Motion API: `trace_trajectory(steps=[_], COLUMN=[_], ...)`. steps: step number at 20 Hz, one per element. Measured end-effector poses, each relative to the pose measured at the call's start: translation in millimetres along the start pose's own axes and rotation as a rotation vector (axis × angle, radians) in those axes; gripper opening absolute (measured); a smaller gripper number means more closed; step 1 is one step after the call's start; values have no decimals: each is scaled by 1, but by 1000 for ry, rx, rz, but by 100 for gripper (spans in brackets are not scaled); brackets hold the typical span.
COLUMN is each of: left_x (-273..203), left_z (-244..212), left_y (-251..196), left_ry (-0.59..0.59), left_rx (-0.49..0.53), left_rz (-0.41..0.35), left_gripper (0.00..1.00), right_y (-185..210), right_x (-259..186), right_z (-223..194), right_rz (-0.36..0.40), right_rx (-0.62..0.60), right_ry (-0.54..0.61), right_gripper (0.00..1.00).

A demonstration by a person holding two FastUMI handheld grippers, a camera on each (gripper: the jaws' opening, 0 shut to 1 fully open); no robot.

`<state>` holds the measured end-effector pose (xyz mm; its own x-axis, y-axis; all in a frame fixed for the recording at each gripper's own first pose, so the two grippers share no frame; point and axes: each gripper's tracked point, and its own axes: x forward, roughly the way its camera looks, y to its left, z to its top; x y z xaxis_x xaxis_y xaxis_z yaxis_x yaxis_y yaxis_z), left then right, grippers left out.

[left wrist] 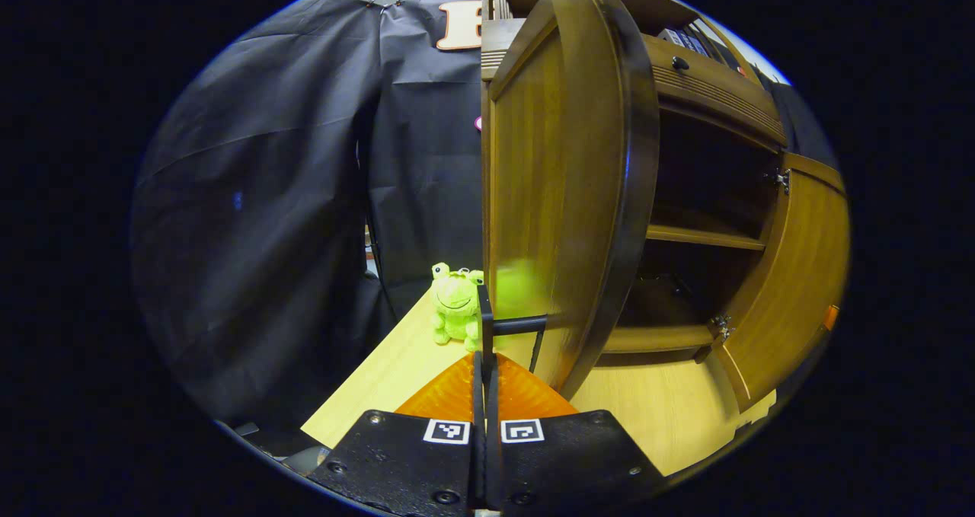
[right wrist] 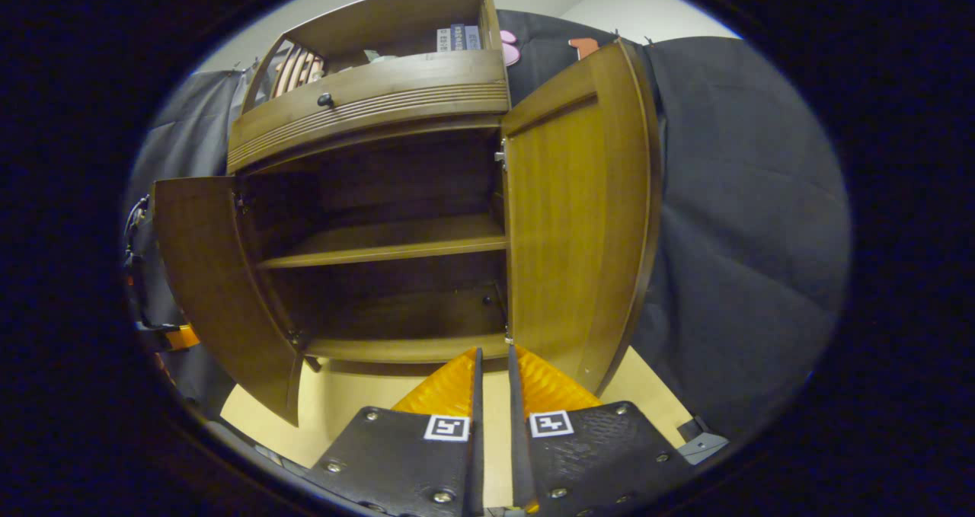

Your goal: Open the right door of the double-door shoe cabinet with the right hand, and open the left door with the left hand.

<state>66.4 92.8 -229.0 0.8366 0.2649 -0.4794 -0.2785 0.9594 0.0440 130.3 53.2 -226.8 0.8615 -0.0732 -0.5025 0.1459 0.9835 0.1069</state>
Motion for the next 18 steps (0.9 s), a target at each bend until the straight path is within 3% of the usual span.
trace_trajectory(steps=[6, 18], left_x=[2, 5], left_z=[3, 6], left_y=[23, 49], left_ry=[-9, -57], left_rx=[4, -10], left_rz=[-5, -101], left_gripper=[1, 1], right_y=[25, 76], right_x=[9, 35], right_z=[-2, -5], right_rz=[60, 189], right_rx=[-7, -22], right_ry=[13, 43], right_gripper=[15, 15])
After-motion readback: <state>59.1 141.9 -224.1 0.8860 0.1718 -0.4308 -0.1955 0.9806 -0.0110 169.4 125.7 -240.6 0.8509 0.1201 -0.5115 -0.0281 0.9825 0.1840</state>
